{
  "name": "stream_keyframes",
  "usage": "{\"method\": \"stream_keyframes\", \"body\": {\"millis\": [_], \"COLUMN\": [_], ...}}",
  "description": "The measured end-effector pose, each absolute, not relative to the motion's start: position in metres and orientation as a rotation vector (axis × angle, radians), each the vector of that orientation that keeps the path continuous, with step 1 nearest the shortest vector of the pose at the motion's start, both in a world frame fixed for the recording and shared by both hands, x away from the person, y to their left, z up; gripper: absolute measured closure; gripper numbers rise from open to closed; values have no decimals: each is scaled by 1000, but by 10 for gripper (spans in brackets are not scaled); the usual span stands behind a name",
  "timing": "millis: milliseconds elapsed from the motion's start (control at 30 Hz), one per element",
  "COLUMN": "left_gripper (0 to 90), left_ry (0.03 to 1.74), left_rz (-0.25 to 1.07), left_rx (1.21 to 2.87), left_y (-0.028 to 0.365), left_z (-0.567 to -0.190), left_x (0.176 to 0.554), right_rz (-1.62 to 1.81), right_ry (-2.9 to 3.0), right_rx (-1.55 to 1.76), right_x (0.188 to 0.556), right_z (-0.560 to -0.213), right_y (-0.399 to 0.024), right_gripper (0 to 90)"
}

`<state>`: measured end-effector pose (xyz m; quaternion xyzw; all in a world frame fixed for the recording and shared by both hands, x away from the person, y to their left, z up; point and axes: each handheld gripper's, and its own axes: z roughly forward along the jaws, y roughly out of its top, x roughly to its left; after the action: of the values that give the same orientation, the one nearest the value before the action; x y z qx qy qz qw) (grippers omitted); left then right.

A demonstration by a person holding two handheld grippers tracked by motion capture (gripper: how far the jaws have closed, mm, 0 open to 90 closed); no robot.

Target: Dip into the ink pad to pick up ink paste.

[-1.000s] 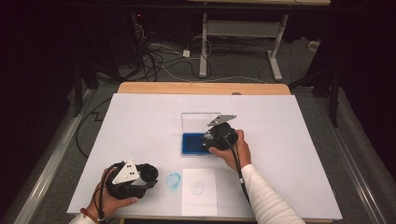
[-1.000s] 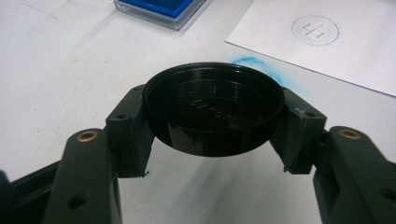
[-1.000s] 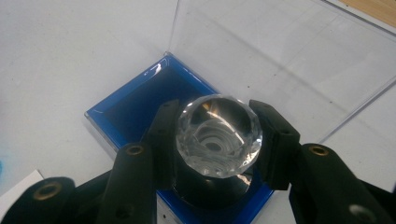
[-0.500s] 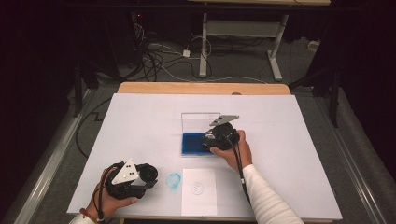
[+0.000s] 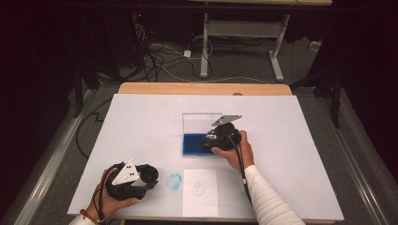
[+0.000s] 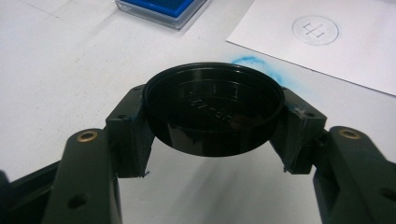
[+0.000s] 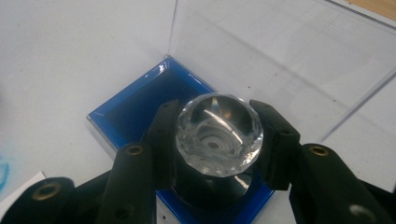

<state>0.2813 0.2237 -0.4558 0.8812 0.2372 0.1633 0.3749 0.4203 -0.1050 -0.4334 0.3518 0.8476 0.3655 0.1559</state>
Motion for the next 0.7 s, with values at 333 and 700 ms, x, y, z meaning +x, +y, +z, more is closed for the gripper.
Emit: {"method": "stream_keyframes", "body": {"millis": [333,700], "left_gripper": [369,369], "left_ry": [614,621], "left_rz": [420,430], "left_rx": [2247,2244], "left_y": [226,227], "left_z": [-455,-454], "left_x": [284,284], "right_rz": [1222,1354], "right_ry": [2341,2281], "right_rx": [973,875], "right_x": [406,373], "right_z": [-405,-377], "right_y": [-118,-139], "right_gripper": [567,568]}}
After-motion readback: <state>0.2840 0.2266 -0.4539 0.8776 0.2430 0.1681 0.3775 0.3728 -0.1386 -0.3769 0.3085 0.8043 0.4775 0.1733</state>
